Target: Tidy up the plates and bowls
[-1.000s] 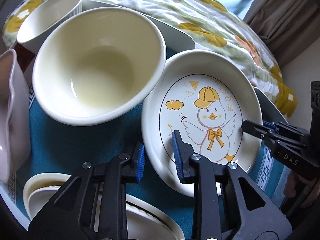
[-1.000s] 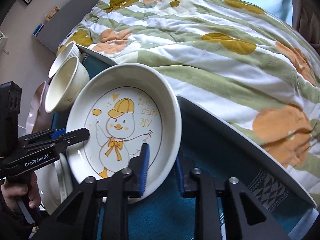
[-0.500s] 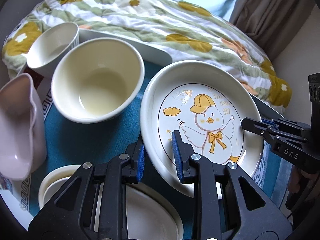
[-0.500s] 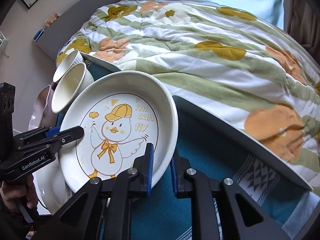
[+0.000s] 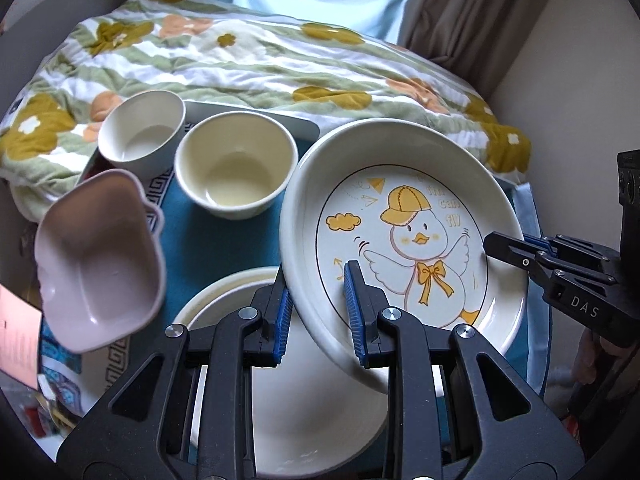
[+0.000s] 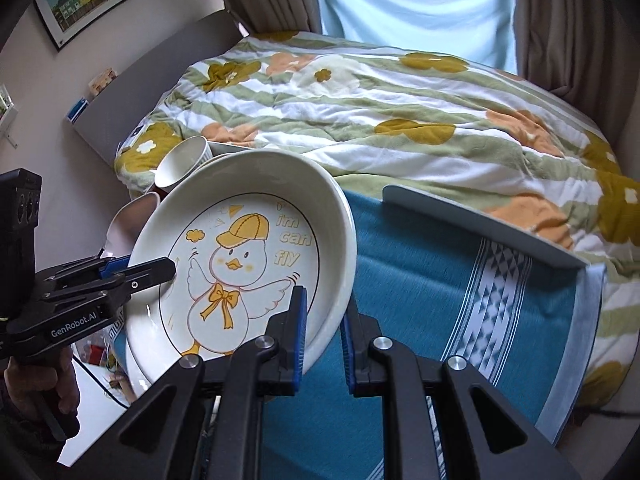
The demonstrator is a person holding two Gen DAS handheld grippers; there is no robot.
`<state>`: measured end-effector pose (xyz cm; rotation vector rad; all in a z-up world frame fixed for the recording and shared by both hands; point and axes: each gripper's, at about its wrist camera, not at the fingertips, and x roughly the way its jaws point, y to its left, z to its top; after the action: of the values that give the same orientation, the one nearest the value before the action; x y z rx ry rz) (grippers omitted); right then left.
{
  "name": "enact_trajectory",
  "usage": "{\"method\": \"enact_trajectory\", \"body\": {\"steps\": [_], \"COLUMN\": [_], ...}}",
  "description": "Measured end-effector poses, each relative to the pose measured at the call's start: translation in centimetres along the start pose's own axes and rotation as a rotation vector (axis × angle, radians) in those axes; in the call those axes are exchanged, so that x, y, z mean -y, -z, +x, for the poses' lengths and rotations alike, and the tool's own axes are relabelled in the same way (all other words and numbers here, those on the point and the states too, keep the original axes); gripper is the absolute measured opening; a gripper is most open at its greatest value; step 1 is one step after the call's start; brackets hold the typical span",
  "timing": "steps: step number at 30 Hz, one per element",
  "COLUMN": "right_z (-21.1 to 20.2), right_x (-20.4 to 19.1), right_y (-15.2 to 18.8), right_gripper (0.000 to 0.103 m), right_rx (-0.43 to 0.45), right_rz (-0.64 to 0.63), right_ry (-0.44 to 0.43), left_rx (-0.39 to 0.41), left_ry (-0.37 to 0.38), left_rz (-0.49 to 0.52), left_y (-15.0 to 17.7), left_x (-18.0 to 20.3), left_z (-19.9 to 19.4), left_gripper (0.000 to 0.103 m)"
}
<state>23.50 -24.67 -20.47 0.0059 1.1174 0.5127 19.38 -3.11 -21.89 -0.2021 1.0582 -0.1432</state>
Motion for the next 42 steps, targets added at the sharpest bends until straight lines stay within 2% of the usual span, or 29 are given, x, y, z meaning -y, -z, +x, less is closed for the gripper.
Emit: {"method": "enact_trajectory", "body": {"steps": [6, 13, 20, 28, 35, 42], "right_z": [0.2, 1.4, 2.3, 3.2, 3.4, 3.5], "right_x": [-4.2, -7.1, -8.3, -8.9, -9.2, -9.3], "right_y": [4.8, 9.1, 11.0, 11.3, 11.4, 11.4], "right_gripper": [0.015, 0.015, 0.015, 0.015, 0.015, 0.015], "right_rx": [0.008, -0.003, 0.001, 0.013, 0.026, 0.022], "right_rz": [0.102, 0.168, 0.183, 0.173, 0.152, 0.128], "right_ry": [0.019, 0.059, 0.105, 0.138, 0.16, 0.177], "left_rx": [-0.035, -0.105, -0.122, -0.135, -0.142, -0.094], "left_ry": [0.02, 0.04, 0.066, 0.063, 0.008, -0.127], "left_rz": [0.072, 0.116, 0.138, 0.143, 0.192, 0.322], "left_y": [3.5, 7.7, 9.0, 9.1, 9.3, 9.8], "left_x": [-3.3, -6.0, -7.0, -7.4, -6.4, -4.5], "left_z": [-1.5, -0.4, 0.9, 2.4, 3.3, 3.1], "left_gripper": [0.022, 0.022, 0.022, 0.023, 0.022, 0.022]}}
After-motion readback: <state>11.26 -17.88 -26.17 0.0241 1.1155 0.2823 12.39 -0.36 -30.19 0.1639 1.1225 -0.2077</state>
